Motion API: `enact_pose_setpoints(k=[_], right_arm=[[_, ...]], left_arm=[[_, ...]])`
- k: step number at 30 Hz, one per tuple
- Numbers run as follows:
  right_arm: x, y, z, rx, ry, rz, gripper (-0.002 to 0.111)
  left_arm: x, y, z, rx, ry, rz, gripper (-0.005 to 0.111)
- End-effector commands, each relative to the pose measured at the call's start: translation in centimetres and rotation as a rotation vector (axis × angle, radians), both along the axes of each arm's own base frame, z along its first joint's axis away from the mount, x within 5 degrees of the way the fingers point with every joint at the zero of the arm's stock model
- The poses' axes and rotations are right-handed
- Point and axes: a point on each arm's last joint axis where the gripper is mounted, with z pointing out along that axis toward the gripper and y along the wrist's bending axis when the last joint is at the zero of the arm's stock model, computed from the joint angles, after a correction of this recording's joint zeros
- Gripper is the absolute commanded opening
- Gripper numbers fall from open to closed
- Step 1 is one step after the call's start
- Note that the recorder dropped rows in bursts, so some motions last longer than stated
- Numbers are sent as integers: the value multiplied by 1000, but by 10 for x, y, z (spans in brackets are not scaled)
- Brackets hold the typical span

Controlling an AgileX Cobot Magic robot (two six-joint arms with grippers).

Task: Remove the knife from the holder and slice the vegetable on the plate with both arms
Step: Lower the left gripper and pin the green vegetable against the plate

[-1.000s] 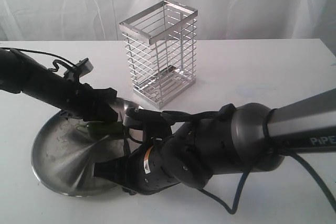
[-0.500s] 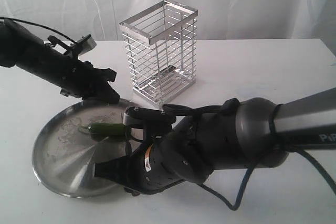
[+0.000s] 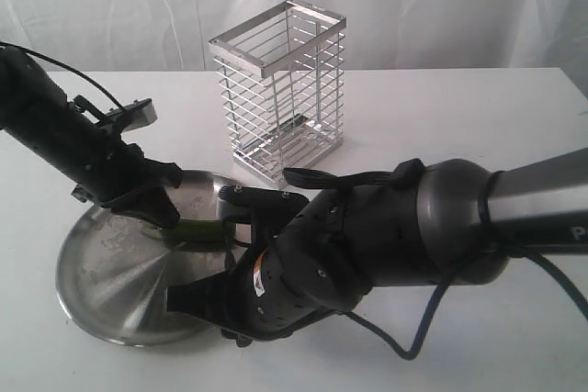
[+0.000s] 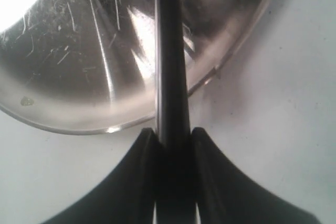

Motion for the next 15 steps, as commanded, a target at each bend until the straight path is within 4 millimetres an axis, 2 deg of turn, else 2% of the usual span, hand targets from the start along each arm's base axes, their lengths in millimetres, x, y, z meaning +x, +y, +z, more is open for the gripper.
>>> enact_pose_setpoints(k=[1,5,10,15], right_arm=[[3,-1,2,-4,-6,3,0],[3,-1,2,2,-10,2,0],[4,0,3,13,-19,2,0],[4,0,3,14,-18,1,0]], left_arm=[[-3,-4,3,-44,-12,-27,5],[-2,-4,3,-49,-20,-21,17],[1,-4,3,-58,-33,9,17],[3,-5,-8,-61,-4,19,17]])
